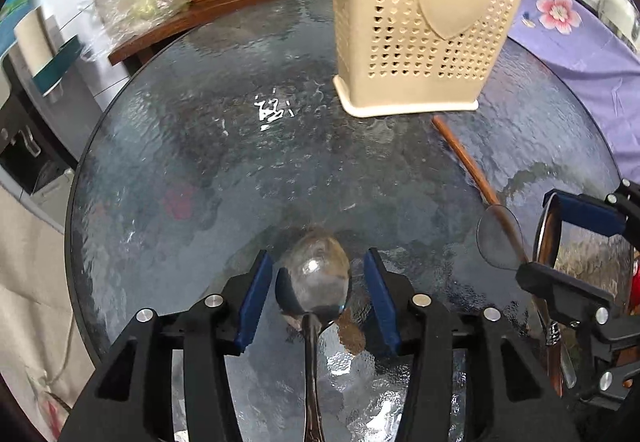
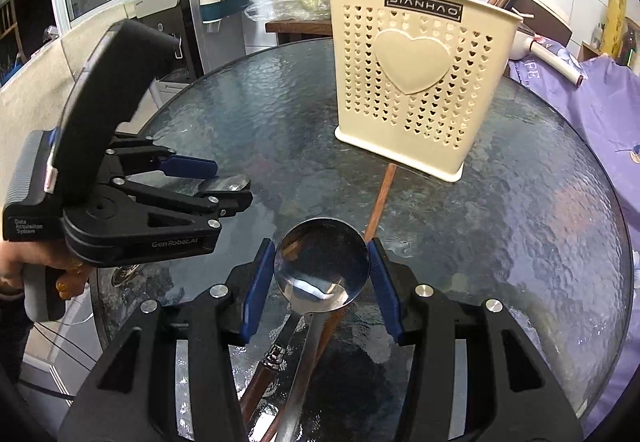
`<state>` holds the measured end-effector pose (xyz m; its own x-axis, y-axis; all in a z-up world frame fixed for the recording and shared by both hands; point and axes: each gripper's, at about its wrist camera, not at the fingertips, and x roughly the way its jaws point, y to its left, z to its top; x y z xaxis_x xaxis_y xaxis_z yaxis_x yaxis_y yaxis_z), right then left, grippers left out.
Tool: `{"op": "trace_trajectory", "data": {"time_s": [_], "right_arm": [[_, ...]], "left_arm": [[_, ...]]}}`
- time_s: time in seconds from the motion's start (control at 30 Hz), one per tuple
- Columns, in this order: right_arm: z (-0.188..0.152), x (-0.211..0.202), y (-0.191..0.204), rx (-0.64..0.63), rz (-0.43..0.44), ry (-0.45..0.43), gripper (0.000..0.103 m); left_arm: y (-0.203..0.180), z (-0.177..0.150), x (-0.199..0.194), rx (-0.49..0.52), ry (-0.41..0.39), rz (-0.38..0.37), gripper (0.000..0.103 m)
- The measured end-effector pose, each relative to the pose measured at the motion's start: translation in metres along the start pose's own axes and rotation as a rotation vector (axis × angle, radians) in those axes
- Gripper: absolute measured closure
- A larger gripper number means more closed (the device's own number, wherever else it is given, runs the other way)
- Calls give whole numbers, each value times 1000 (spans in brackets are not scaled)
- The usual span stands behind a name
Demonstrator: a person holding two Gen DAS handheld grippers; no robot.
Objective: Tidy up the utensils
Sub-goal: 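Lift the spoon with the left tool while the right tool grasps the other spoon, then carry both held spoons up over the cream holder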
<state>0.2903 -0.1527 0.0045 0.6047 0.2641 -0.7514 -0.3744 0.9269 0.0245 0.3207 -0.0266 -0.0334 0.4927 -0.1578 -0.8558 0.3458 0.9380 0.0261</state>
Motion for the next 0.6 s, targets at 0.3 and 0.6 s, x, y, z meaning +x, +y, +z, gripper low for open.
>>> {"op": "trace_trajectory", "data": {"time_s": [0.3,0.6], "right_arm": [[2,-7,-3,12,8,-15,55],[12,-33,-17,41,45,-78,55]], "left_arm": [[-7,11,-2,56,5,12,68],[-1,26,-64,-19,-187,-31,68]]}}
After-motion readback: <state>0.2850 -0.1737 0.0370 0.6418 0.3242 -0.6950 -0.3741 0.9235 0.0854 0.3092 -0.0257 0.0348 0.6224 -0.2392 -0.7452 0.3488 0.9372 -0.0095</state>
